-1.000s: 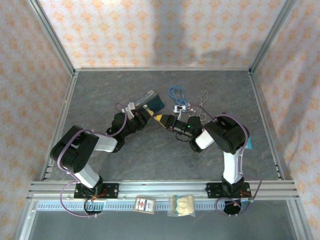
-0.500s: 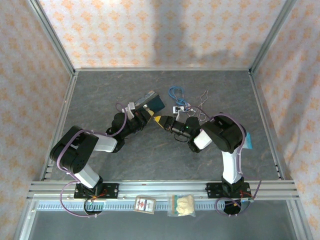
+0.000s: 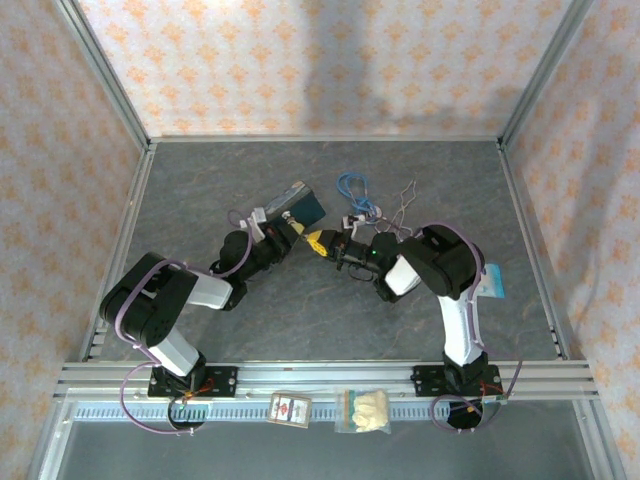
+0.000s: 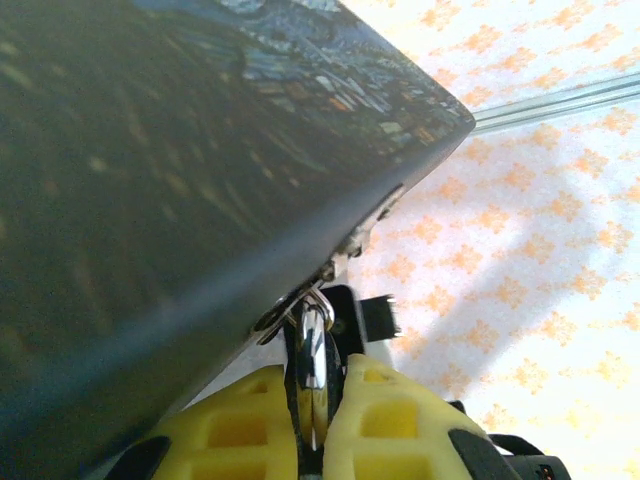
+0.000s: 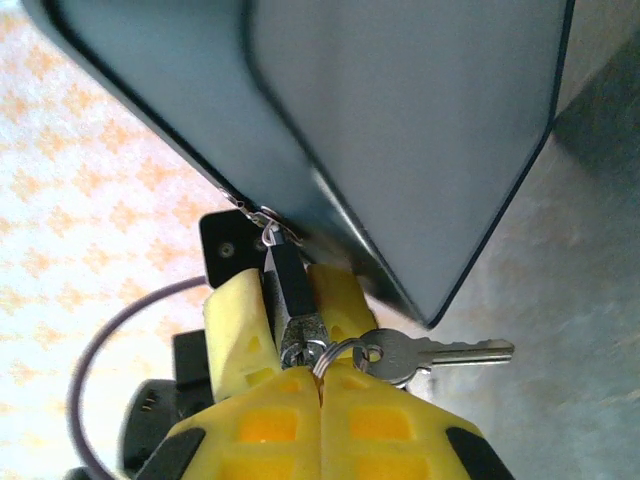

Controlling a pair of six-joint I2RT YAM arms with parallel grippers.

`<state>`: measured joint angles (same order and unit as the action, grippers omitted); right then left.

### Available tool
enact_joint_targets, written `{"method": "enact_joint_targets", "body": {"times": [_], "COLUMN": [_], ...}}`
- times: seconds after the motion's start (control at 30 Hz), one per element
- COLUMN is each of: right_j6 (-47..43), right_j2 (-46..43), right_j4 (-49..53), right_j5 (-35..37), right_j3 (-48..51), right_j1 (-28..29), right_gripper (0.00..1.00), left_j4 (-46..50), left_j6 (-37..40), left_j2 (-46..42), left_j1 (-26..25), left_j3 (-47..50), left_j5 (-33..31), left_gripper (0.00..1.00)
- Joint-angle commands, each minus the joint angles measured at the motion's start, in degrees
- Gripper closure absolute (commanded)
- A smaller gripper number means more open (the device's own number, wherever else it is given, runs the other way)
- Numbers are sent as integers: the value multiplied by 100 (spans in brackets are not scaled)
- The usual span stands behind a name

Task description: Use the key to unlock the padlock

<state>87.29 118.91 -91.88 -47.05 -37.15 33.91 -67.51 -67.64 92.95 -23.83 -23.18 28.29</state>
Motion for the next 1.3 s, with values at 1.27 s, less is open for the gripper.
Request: {"method": "enact_joint_targets", "body": {"times": [1.27], "right_j6": [4617], "right_j2": [-138], "right_j4": [-1549], "right_j5": [2309], "right_j3": [-128], "right_j1": [269], "right_gripper": [75], "left_j4": [-3490], "left_j6": [531], "left_j2": [1523], "left_j1": [-7], "left_j3": [358], "left_j5": [-178], "left_gripper": [100]}}
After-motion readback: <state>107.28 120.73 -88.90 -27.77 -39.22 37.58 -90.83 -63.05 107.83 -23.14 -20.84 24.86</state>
